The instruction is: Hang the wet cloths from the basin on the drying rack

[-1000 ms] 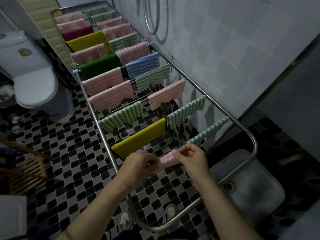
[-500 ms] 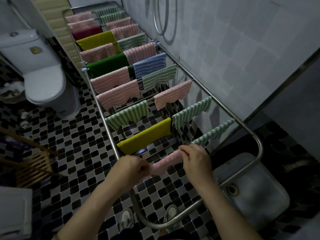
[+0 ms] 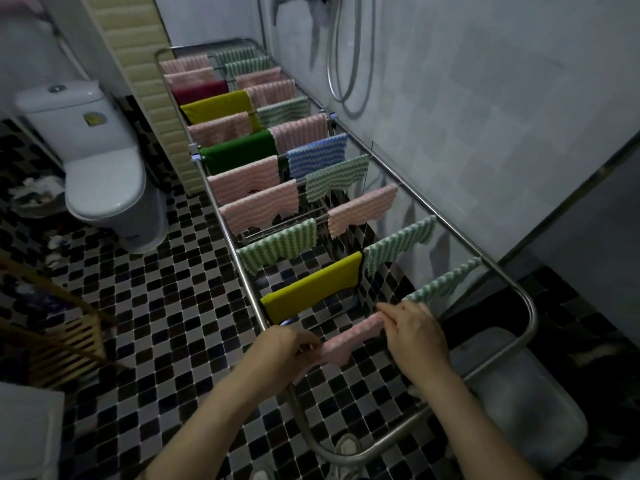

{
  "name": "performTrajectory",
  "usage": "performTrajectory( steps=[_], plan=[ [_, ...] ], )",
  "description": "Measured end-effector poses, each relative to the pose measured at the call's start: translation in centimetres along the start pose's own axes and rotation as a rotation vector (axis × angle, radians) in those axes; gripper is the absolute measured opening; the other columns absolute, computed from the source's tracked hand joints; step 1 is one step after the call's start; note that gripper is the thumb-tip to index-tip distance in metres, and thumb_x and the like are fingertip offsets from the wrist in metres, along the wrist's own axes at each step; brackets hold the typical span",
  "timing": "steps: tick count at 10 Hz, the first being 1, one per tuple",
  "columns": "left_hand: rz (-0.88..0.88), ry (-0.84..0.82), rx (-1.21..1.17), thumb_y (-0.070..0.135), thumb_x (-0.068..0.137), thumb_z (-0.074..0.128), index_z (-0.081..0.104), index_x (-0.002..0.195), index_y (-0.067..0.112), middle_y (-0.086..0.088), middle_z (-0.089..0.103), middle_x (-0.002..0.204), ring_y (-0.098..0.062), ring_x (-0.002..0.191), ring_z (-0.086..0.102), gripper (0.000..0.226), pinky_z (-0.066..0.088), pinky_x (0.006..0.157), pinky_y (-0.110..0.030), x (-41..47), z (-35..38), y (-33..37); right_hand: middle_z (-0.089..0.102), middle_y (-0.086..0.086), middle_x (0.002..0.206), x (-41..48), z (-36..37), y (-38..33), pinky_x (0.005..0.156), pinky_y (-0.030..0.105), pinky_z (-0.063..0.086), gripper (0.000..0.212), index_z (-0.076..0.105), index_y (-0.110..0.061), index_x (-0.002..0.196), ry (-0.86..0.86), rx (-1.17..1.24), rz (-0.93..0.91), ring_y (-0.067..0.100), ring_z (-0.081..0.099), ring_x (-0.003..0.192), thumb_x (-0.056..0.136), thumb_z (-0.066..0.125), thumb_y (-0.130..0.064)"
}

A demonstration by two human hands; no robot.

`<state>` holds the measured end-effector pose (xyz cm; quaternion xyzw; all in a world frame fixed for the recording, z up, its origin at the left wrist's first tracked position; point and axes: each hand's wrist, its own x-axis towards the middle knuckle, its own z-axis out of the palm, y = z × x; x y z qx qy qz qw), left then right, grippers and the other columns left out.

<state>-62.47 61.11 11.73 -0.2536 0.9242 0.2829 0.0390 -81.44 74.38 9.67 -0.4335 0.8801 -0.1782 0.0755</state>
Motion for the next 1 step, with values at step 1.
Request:
performTrajectory(
  steps=[1],
  plan=[
    [-0.058, 0.124, -0.159, 0.028, 0.093, 0.060, 0.070, 0.111, 0.026, 0.010, 0.067, 0.103, -0.003, 0.090, 0.060, 0.021, 0.050, 0.080, -0.022, -1.06, -0.94, -0.51, 0.066, 0.004, 0.113, -0.36, -0.38, 0.31, 0.086, 0.036, 0.047, 0.035, 0.059, -0.018, 0.131, 0.045, 0.057, 0.047, 0.023, 0.053, 0.107, 0.098, 0.048, -0.022]
  ],
)
